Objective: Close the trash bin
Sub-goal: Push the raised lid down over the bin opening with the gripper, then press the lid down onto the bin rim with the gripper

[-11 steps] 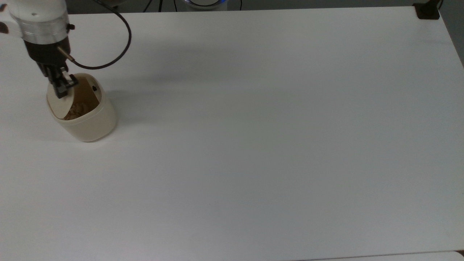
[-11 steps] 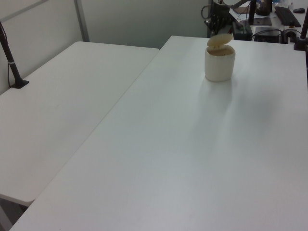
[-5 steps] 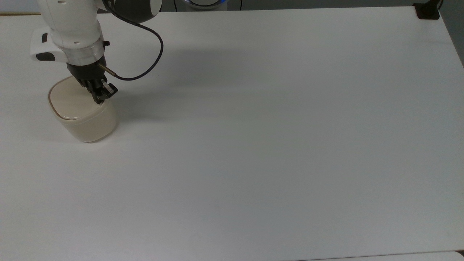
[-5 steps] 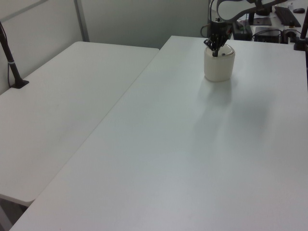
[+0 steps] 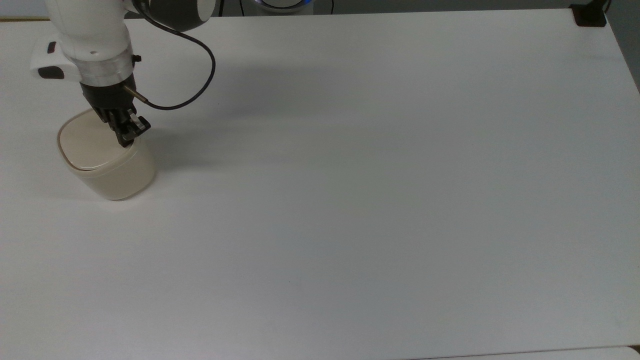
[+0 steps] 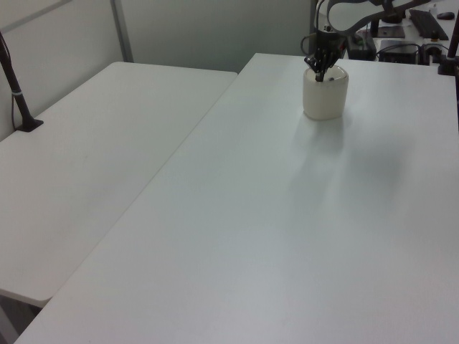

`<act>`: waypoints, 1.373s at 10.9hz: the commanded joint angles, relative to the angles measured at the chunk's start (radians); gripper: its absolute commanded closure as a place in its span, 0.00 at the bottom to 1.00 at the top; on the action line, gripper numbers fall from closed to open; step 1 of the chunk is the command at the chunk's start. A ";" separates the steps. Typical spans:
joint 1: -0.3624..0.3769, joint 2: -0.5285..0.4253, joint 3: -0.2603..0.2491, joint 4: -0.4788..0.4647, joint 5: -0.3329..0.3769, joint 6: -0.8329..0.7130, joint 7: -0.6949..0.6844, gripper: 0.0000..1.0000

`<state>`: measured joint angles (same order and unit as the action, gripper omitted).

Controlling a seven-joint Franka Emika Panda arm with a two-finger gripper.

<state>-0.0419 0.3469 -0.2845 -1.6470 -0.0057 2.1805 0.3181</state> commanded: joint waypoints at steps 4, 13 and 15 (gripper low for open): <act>-0.041 0.012 -0.061 -0.149 0.222 0.073 -0.206 1.00; -0.039 0.004 -0.065 -0.217 0.276 0.125 -0.243 1.00; -0.039 -0.005 -0.068 -0.208 0.276 0.114 -0.241 1.00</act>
<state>-0.0859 0.2992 -0.3292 -1.7415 0.2645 2.2720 0.1215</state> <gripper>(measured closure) 0.996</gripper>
